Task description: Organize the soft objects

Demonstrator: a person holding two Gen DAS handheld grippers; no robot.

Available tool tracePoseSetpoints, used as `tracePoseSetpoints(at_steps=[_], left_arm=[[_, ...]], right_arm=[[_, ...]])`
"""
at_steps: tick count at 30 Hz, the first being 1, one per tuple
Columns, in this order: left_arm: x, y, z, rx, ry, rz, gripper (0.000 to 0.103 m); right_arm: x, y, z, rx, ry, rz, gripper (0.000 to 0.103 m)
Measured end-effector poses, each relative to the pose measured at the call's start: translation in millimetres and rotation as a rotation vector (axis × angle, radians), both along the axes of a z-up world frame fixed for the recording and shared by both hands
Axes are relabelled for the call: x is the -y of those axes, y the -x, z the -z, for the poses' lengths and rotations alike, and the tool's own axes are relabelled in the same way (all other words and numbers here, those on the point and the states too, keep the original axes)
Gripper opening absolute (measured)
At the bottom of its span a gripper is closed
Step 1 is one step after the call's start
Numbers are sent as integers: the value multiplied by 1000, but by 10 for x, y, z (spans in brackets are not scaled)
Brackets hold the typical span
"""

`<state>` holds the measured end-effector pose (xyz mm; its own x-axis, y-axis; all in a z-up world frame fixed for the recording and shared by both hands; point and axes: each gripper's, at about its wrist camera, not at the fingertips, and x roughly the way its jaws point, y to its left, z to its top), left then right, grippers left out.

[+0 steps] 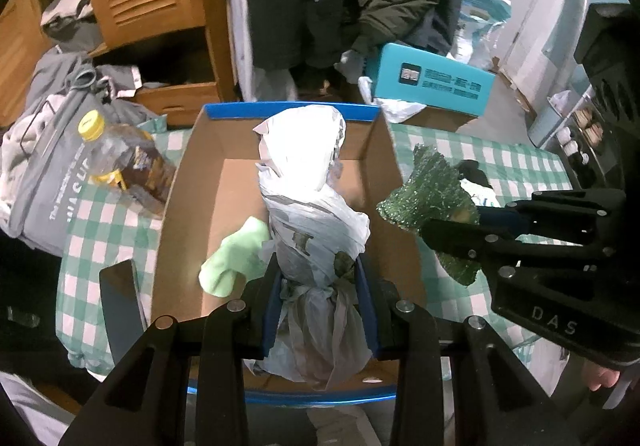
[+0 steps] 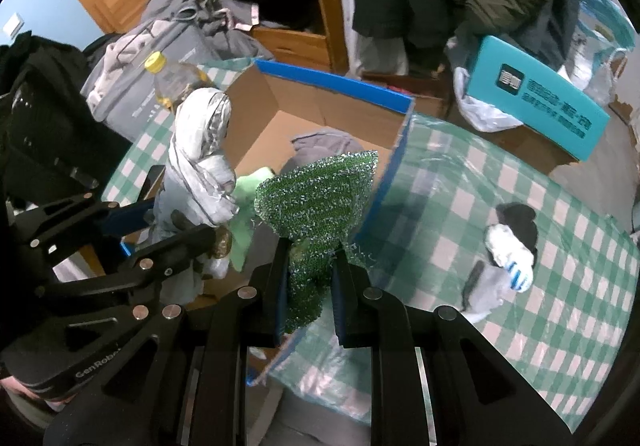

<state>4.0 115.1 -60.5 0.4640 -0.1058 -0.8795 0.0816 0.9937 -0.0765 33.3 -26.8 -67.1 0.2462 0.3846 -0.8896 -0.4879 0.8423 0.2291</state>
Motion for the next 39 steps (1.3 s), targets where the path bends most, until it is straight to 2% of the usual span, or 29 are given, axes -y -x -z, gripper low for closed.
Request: tracePoseSetpoints(at_steps=[19, 22, 27, 31, 35, 39], left_arm=[[-366, -63, 245, -64, -22, -89, 36], [-400, -71, 243, -65, -18, -104, 39], [-416, -70, 225, -58, -24, -112, 49], [-411, -68, 216, -54, -30, -114, 52], [-406, -66, 211, -51, -28, -112, 56], [-372, -70, 183, -45, -28, -106, 57]], right_arm=[[-483, -78, 235, -50, 22, -87, 17], [-485, -90, 234, -51, 20, -91, 26], [-472, -101, 189, -34, 15, -86, 35], [-418, -123, 155, -28, 13, -68, 43], [-340, -141, 107, -23, 6, -48, 44], [-245, -138, 61, -14, 0, -34, 50]])
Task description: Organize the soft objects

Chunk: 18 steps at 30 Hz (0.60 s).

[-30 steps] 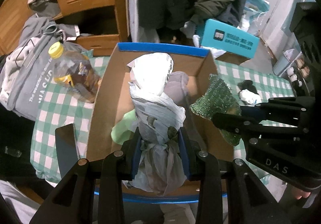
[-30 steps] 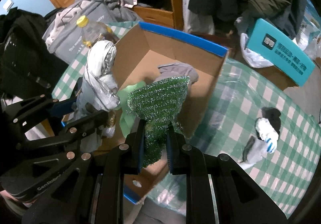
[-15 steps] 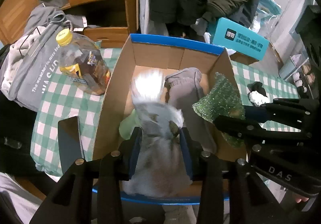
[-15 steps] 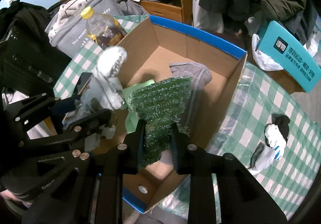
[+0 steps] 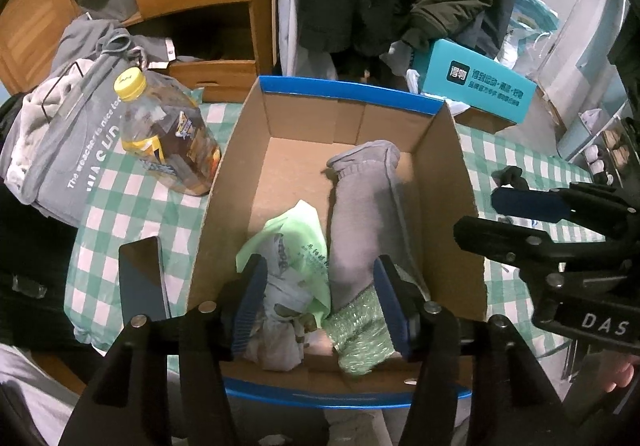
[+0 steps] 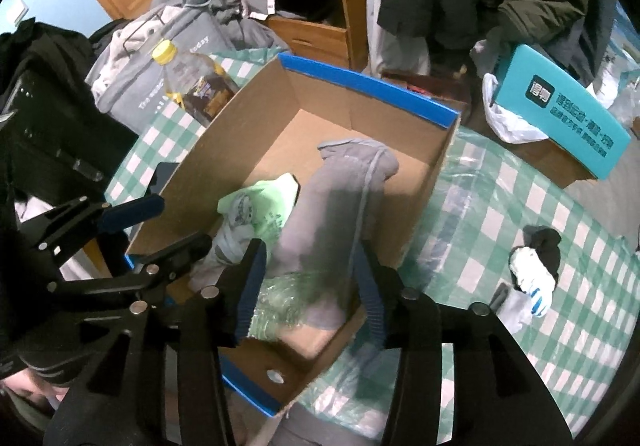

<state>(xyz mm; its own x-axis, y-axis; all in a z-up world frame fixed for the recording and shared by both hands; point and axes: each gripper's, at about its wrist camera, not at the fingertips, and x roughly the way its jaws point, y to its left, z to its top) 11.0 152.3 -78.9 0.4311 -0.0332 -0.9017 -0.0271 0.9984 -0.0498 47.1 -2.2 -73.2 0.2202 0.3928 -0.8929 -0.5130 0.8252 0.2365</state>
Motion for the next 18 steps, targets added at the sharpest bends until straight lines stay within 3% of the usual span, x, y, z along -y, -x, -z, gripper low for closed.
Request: tracePoseSetpoints(at_steps=[18], left_arm=[[561, -64, -98, 15, 17, 91, 59]], right_arm=[[753, -56, -7, -3, -10, 123, 51]])
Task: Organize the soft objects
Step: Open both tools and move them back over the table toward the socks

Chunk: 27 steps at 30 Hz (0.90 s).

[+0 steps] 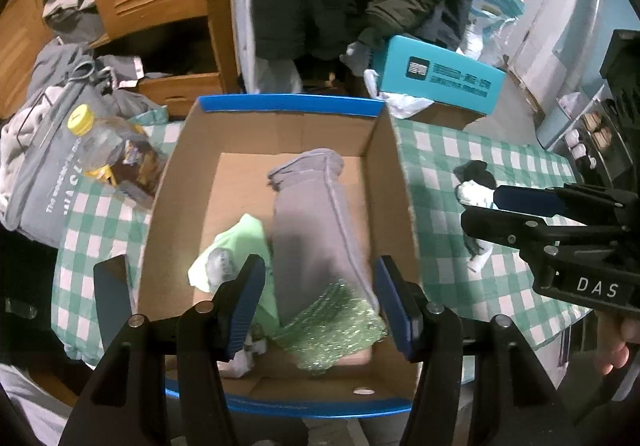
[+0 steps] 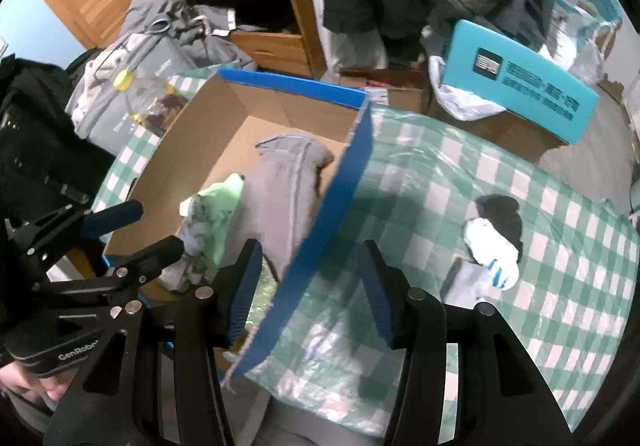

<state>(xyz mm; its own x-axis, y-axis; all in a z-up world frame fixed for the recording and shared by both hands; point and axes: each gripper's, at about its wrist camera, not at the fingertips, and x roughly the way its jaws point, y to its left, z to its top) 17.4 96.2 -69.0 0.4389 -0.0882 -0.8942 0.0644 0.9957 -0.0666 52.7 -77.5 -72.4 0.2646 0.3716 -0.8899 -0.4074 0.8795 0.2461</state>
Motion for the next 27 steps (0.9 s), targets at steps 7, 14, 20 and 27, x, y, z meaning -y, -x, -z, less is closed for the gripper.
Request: tracePoseSetpoints(at_steps=[7, 14, 20, 27], left_arm=[[288, -56, -20, 5, -13, 38, 67], [606, -119, 15, -9, -10, 78, 71], [881, -184, 65, -13, -27, 114, 76], [1145, -270, 141, -29, -42, 166, 81]], right_arm=[[362, -18, 79, -13, 15, 51, 51], [772, -77, 171, -19, 38, 123, 51], [1040, -156, 308, -34, 55, 165, 51], [1200, -251, 458, -55, 77, 188, 51]])
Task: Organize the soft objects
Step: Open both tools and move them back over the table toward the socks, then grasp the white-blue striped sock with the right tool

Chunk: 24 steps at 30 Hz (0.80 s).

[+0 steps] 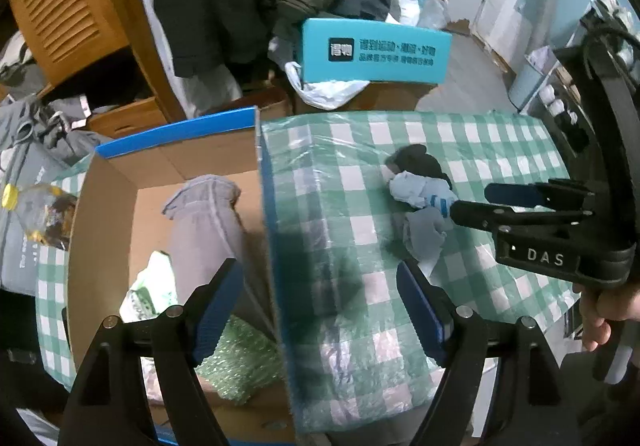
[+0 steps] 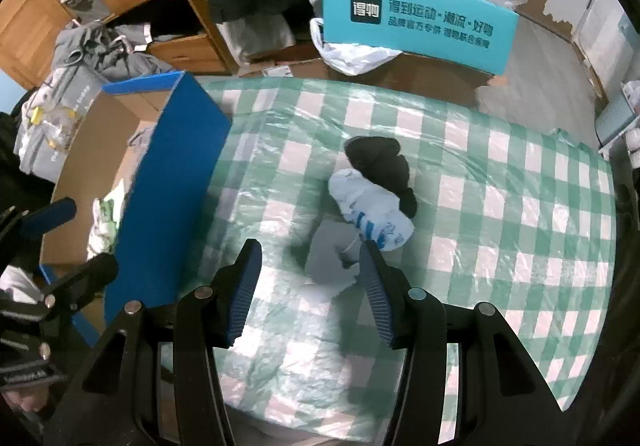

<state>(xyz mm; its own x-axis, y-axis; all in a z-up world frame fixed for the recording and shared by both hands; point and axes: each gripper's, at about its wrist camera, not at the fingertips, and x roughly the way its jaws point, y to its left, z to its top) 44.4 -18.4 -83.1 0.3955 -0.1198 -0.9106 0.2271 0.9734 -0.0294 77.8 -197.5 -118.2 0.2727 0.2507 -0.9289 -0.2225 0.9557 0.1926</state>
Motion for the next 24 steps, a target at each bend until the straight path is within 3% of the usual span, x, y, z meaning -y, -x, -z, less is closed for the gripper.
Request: tracePoseSetpoints(at_steps=[24], left_arm=[[544, -420, 577, -116, -33, 39, 82]], right_arm=[[231, -434, 634, -86, -17, 43, 51]])
